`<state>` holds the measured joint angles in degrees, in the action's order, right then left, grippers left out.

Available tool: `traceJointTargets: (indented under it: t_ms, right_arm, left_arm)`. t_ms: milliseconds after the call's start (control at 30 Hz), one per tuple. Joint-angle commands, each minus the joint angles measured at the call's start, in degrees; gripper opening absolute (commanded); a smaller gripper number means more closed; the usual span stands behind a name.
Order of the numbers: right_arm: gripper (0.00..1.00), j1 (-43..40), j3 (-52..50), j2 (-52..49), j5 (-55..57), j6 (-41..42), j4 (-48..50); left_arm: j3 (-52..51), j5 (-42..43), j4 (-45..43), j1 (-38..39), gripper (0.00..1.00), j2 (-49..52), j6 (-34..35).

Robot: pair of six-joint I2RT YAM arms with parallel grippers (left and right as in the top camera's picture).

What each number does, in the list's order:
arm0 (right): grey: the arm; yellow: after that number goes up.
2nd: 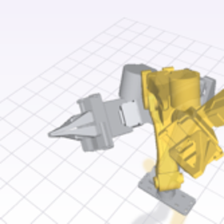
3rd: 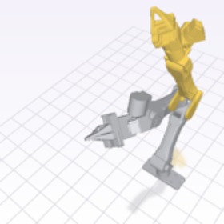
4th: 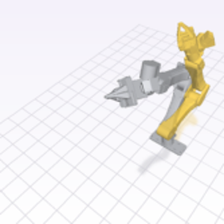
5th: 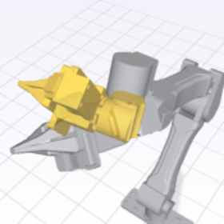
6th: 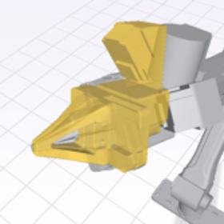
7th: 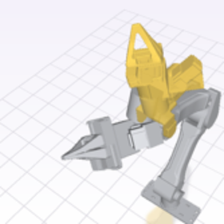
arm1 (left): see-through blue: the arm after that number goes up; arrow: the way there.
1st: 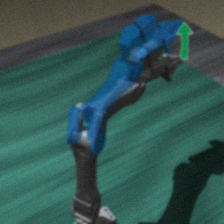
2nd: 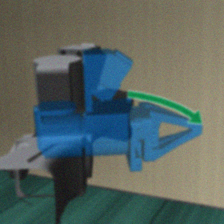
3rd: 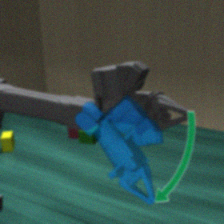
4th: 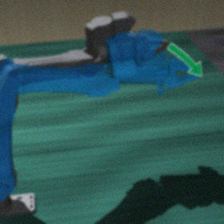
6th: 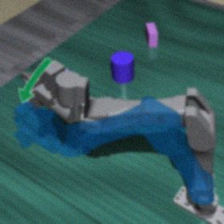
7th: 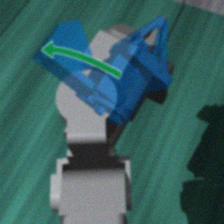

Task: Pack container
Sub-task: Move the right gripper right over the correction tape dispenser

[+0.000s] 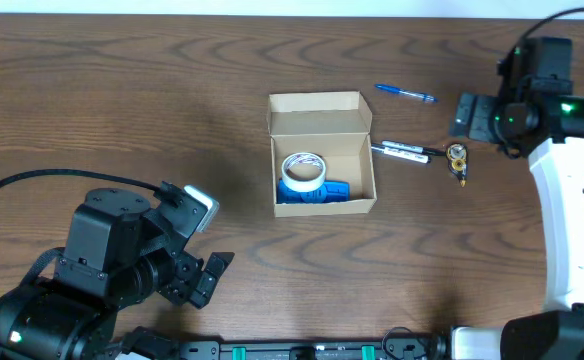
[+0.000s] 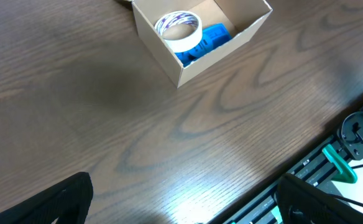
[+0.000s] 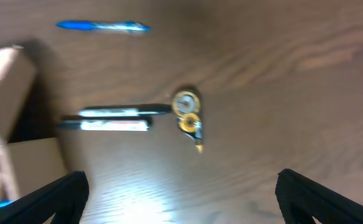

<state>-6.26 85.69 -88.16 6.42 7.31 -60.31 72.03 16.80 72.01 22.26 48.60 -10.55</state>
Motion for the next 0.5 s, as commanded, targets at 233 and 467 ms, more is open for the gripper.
traceJointTargets:
  t_ms: [233,467]
  right_arm:
    - [0.99,-3.6,-7.9,-6.7,-0.7,-5.3,7.6]
    - [0.99,-3.7,-8.6,-14.6,-0.9,-8.3,12.7]
  left_arm:
    - [0.5,0.8,0.2,-0.1,0.95,0.0,-0.4]
    - [0.5,0.8,0.2,-0.1,0.95,0.0,-0.4]
